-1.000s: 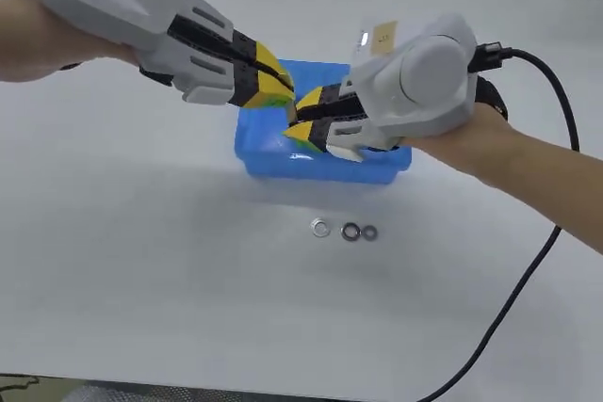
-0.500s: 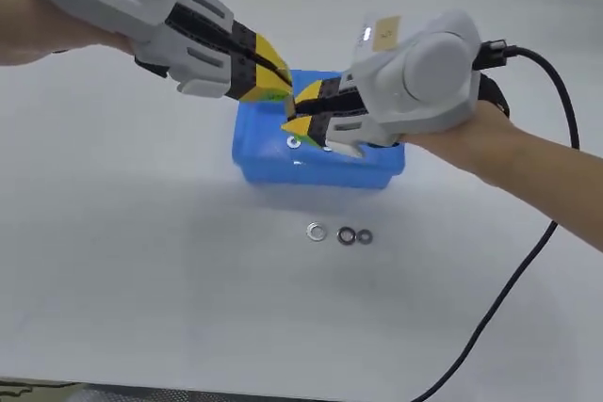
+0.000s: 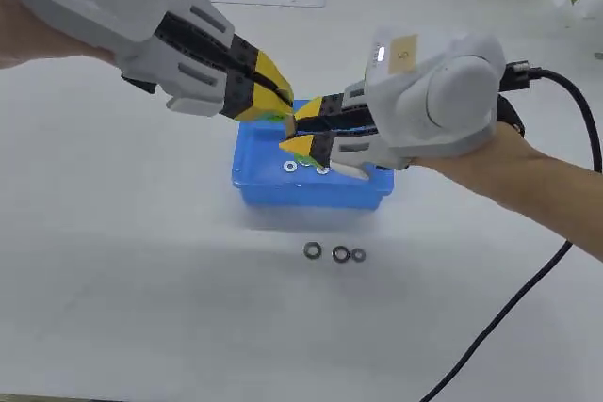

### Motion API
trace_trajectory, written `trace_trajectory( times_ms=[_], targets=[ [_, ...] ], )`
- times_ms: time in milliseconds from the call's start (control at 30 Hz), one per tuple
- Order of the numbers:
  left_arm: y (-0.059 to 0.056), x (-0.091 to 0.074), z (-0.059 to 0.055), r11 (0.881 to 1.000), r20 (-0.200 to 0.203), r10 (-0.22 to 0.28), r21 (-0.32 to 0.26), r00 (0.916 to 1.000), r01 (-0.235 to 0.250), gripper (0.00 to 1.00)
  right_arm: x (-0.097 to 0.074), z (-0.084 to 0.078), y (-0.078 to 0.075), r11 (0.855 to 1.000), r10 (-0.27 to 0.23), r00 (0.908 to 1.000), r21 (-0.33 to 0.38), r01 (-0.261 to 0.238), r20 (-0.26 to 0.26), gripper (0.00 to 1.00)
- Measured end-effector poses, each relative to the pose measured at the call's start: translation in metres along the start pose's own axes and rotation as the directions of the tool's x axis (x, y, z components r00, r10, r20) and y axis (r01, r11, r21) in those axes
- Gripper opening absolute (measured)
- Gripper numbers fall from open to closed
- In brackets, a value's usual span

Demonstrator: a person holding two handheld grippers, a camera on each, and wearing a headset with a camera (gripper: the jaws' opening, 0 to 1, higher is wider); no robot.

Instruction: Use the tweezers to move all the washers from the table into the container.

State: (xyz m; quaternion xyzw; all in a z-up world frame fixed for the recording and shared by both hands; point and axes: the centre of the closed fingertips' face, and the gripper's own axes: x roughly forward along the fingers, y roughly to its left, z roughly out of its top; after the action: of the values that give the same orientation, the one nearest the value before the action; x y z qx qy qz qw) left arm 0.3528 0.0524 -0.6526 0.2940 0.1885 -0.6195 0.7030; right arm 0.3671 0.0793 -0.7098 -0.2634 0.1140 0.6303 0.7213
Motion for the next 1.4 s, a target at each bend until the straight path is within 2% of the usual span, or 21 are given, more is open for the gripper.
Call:
trace_trajectory(
  times_ms=[333,467,800,900,1100,1400],
  targets=[
    [-0.032,-0.001,0.018,1.000,-0.012,0.002,0.027,0.9999,-0.002,0.06,-0.017,0.009,0.027,0.999,0.009,1.0000,-0.042,-0.009,-0.002,0.11],
    [-0.047,0.003,0.022,1.000,-0.016,-0.005,0.029,0.9999,0.006,0.06,-0.023,0.006,0.043,0.994,0.011,0.9998,-0.106,-0.013,-0.016,0.11],
    [-0.081,0.014,0.021,0.999,0.002,-0.021,0.046,0.9998,0.021,0.06,-0.030,-0.008,0.074,0.989,0.048,0.9977,-0.135,-0.054,-0.047,0.11],
    [-0.089,0.016,0.019,0.999,0.004,-0.029,0.045,0.9996,0.029,0.06,-0.030,-0.011,0.083,0.987,0.067,0.9962,-0.142,-0.074,-0.056,0.11],
    [-0.101,0.019,0.013,1.000,0.015,-0.027,0.012,0.9995,0.027,0.06,-0.027,-0.016,0.097,0.984,0.097,0.9931,-0.141,-0.105,-0.066,0.11],
    [-0.100,0.023,0.006,0.999,0.016,-0.037,-0.011,0.9992,0.038,0.06,-0.022,-0.023,0.101,0.986,0.111,0.9912,-0.115,-0.119,-0.072,0.11]
  ],
)
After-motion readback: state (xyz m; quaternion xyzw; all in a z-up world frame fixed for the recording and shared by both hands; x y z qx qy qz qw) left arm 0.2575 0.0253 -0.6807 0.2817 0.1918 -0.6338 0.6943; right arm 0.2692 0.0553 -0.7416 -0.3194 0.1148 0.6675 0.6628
